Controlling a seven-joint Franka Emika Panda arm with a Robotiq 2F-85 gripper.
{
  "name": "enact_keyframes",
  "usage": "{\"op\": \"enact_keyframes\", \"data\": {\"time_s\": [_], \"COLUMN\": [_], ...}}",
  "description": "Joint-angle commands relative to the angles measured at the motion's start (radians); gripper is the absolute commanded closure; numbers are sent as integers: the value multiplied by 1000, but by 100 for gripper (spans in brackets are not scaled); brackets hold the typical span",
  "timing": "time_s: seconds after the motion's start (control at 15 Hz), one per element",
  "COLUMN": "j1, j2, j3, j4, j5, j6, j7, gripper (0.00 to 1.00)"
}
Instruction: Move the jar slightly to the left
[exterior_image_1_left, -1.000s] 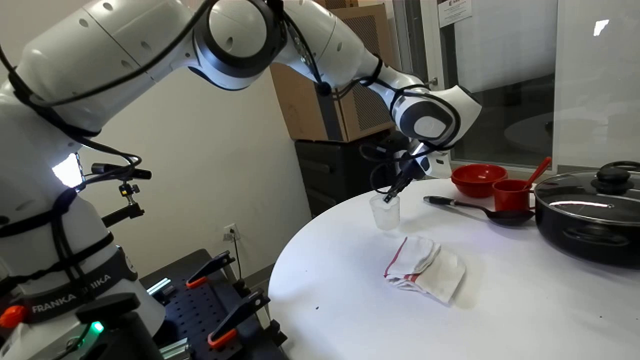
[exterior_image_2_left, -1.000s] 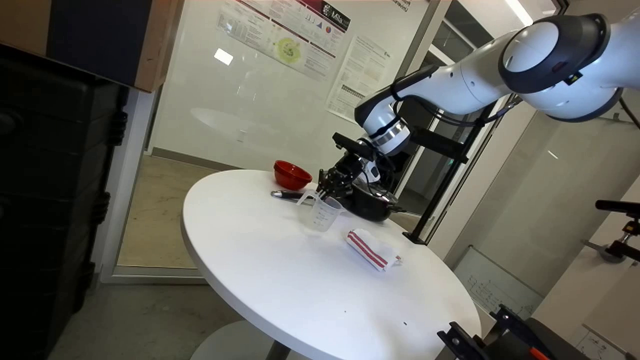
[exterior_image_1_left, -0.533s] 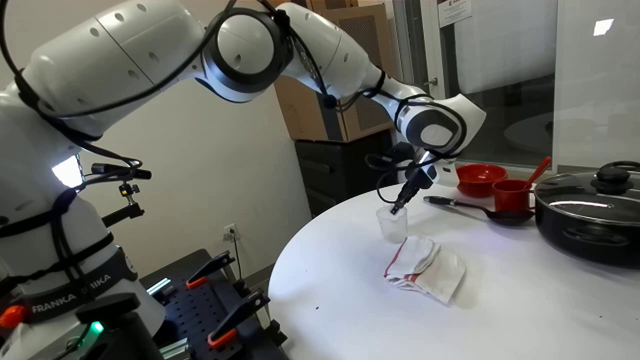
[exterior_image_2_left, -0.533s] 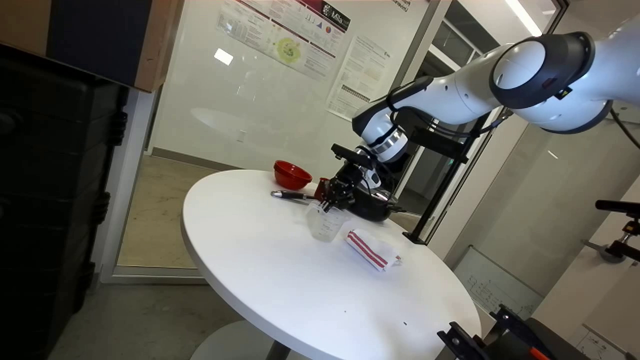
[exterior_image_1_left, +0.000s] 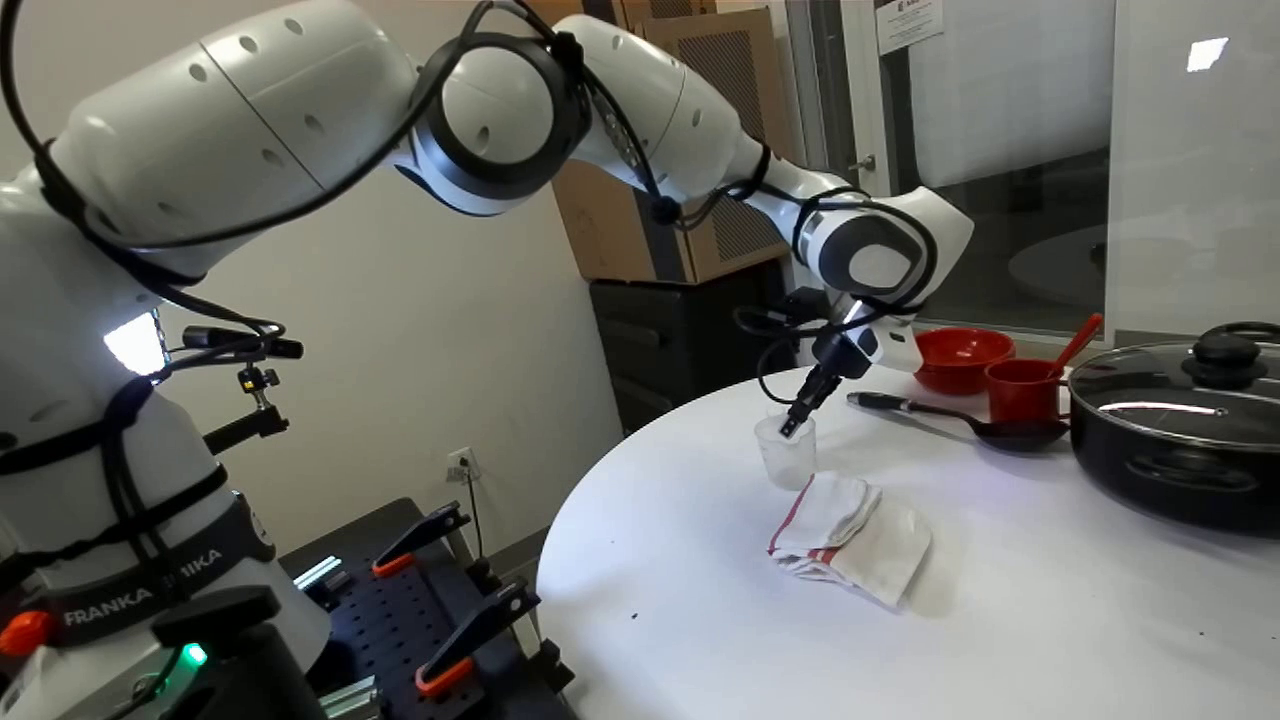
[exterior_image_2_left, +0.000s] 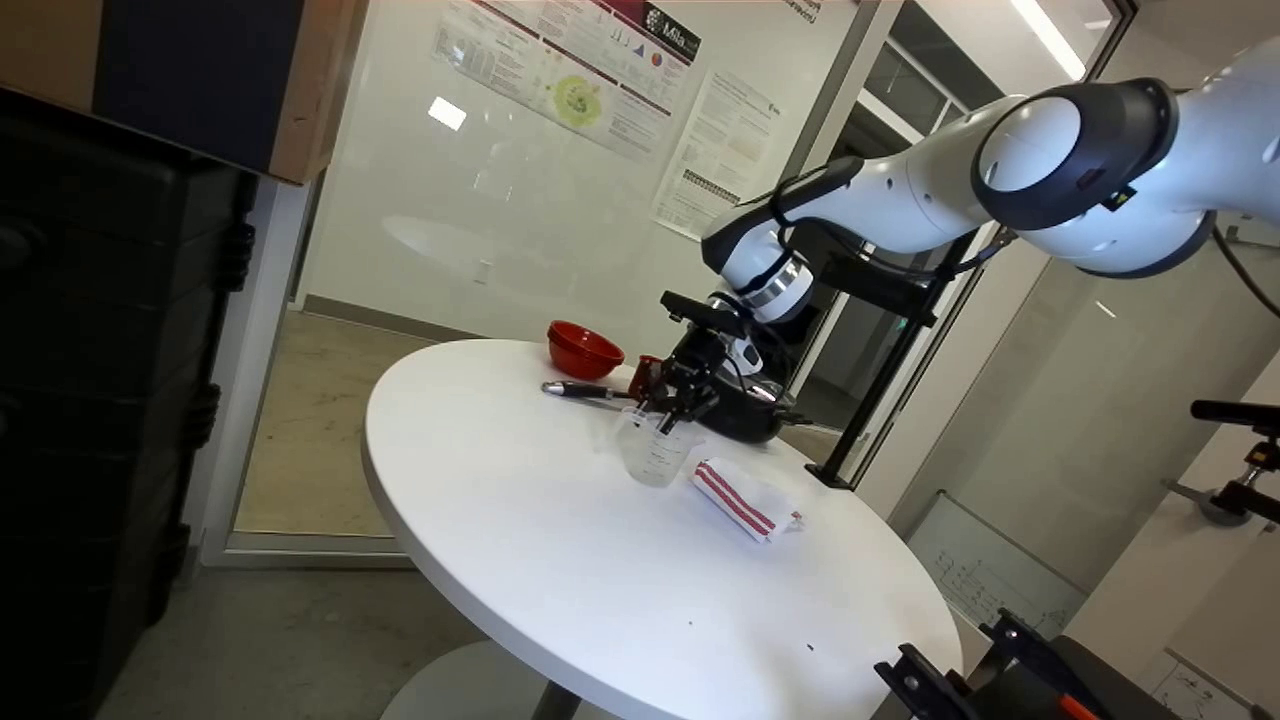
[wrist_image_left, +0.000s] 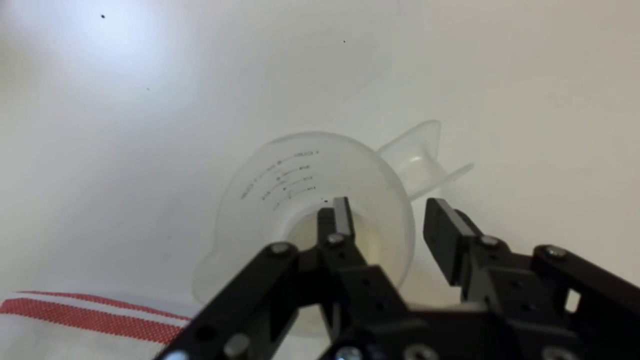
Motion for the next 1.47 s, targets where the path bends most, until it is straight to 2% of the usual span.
{"op": "enact_keyframes", "data": {"time_s": [0.0, 0.13, 0.27, 0.6, 0.8, 1.07, 1.4], "j1": [-10, -9, 8, 39, 77, 146, 236], "j2": [20, -4, -49, -193, -310, -507, -725], "j3": [17, 26, 18, 9, -14, -44, -60], "j4": [60, 45, 4, -100, -186, -367, -576], "j5": [-30, -28, -16, -47, -141, -293, -488], "j6": [-53, -69, -87, -182, -249, -235, -163], "j7": [22, 4, -23, -91, -157, -241, -325], "gripper": [26, 11, 0, 0, 0, 0, 0]}}
